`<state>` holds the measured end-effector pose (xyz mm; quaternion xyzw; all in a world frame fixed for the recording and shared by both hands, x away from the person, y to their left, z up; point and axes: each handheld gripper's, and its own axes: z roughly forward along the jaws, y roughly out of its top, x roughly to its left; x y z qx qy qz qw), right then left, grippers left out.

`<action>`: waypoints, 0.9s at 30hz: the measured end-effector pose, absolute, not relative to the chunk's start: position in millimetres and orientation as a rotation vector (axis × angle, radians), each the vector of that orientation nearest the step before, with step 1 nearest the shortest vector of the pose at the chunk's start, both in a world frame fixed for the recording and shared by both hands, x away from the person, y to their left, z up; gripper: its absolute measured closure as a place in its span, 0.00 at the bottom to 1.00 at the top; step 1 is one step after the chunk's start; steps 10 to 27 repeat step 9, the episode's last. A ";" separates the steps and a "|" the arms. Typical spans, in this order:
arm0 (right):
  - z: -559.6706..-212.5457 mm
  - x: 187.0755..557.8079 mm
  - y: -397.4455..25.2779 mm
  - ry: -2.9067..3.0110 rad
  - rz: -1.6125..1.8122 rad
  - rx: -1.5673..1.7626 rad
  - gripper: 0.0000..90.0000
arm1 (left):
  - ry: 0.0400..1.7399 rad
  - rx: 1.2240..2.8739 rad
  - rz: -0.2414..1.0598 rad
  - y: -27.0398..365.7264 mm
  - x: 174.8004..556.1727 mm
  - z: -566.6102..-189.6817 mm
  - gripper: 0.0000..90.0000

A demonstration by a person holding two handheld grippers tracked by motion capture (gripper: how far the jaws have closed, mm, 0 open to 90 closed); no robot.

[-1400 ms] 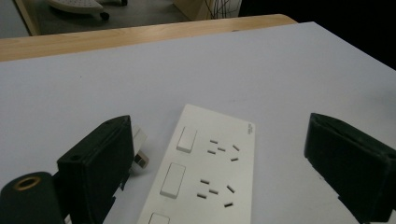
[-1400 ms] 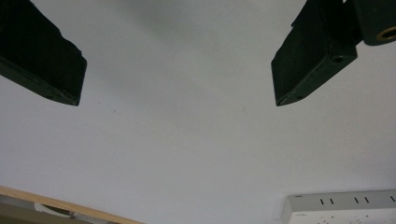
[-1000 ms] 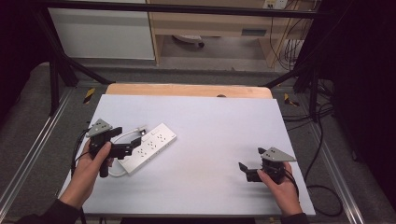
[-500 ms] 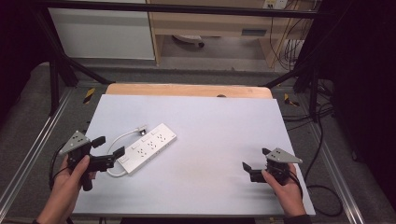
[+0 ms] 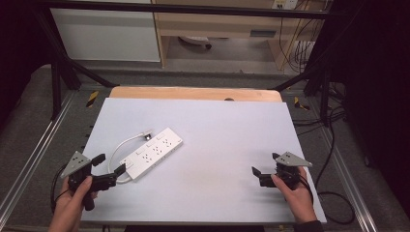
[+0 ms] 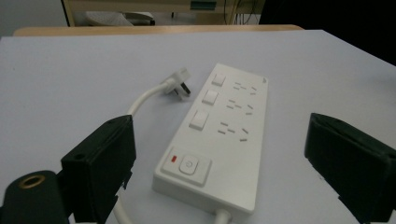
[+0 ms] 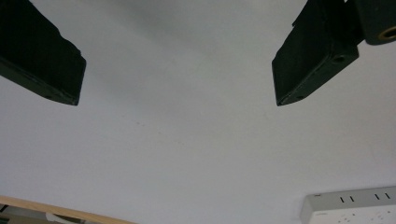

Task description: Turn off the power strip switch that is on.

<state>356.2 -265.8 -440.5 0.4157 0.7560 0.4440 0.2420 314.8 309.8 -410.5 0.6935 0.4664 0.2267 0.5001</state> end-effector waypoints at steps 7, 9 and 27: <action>-446.6 360.0 -263.9 2.092 1.152 1.181 0.04 | 1.131 1.718 0.553 307.1 306.5 -422.4 0.10; -450.9 362.5 -262.1 2.114 1.117 1.201 0.04 | 1.128 1.708 0.556 307.0 305.7 -421.5 0.10; -450.9 362.5 -262.1 2.114 1.117 1.201 0.04 | 1.128 1.708 0.556 307.0 305.7 -421.5 0.10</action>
